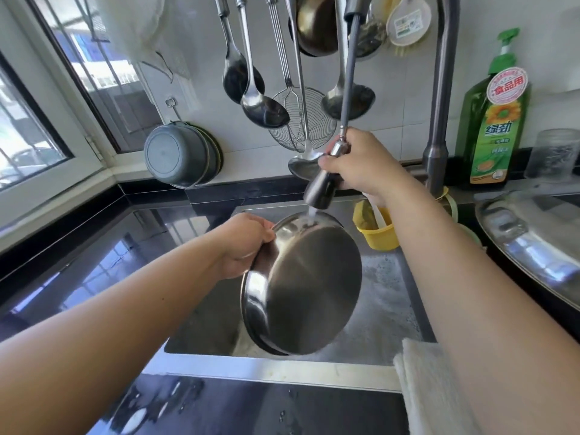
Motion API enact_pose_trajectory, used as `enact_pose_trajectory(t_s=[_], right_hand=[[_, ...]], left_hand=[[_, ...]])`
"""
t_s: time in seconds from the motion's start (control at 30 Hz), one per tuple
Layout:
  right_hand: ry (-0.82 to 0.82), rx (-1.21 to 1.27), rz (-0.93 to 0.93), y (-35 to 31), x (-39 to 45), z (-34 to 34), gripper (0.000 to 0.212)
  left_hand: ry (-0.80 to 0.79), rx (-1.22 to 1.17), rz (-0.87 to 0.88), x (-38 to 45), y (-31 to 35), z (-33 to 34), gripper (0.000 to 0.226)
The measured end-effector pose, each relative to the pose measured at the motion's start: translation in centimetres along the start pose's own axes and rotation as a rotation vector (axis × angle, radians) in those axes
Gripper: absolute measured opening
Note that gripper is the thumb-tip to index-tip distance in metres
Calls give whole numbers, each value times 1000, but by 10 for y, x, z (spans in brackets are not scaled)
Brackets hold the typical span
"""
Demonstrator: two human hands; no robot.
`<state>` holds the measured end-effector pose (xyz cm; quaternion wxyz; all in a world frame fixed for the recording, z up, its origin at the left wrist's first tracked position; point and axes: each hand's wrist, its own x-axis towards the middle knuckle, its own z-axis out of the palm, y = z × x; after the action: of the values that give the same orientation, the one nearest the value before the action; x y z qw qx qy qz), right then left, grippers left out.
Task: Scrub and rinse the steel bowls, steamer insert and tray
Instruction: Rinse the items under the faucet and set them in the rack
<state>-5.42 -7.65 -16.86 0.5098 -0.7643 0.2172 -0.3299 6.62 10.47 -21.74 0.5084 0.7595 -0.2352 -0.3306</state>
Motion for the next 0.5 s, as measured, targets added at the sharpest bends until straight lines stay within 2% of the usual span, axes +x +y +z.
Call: enact_pose_trajectory(t_s=[0.07, 0.2, 0.3, 0.37, 0.5], right_hand=[[-69, 110, 29, -9, -5, 6, 19], [-142, 132, 37, -21, -13, 7, 26], [-186, 70, 53, -25, -17, -1, 22], [-200, 23, 52, -26, -19, -9, 16], [-166, -103, 45, -17, -15, -22, 21]], left_hand=[[14, -65, -39, 2, 1, 9, 40], [51, -332, -152, 8, 13, 17, 38], [83, -488, -209, 7, 24, 21, 32], [142, -572, -184, 10, 28, 19, 29], [244, -693, -161, 20, 21, 7, 28]])
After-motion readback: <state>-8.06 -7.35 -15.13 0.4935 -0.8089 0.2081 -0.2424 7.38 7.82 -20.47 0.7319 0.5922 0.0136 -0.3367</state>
